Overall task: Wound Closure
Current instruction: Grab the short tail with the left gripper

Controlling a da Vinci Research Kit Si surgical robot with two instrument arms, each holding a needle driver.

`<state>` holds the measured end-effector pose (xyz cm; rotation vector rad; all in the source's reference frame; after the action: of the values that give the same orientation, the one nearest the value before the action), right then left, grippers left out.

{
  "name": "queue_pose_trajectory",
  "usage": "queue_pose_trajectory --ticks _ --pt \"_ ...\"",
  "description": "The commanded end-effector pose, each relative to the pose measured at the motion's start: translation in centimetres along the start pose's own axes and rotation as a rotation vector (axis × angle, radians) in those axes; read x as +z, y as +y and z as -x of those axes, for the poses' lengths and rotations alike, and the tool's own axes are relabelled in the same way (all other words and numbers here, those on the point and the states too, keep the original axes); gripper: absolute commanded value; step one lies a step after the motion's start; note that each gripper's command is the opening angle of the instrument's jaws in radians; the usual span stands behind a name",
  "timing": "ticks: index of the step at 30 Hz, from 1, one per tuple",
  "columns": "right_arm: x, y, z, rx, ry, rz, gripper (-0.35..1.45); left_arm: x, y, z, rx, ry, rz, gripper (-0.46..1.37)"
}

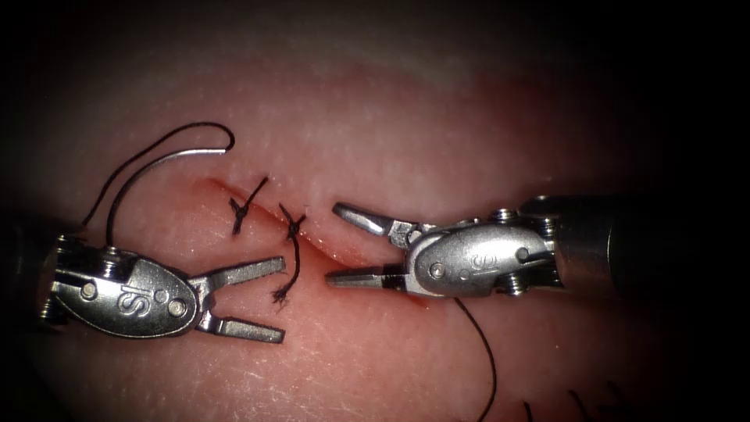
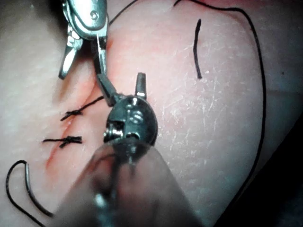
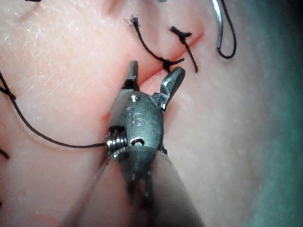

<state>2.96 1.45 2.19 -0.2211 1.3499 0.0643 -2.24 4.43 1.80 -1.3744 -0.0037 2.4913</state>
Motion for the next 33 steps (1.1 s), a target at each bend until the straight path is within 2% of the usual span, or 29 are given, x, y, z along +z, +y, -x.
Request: queue_pose_trajectory --ticks 1,16,26,28,33 --pt "0.0 0.0 -0.01 -0.006 0.0 -0.006 1.42 -0.01 0.0 0.0 0.0 0.001 0.005 0.33" --pt "-0.08 0.07 -0.01 -0.007 -0.001 -0.01 1.4 0.05 0.0 0.08 0.083 0.024 0.022 0.27" --pt "-0.11 0.06 -0.03 -0.008 -0.007 -0.007 1.4 0.17 -0.06 0.19 0.13 0.05 0.023 0.51" --pt "-0.13 0.06 -0.03 -0.008 -0.007 -0.007 1.39 0.22 -0.06 0.25 0.137 0.054 0.023 0.62" --pt "-0.16 0.06 -0.02 -0.009 -0.009 -0.006 1.39 0.31 -0.04 0.4 0.152 0.067 0.024 0.67"
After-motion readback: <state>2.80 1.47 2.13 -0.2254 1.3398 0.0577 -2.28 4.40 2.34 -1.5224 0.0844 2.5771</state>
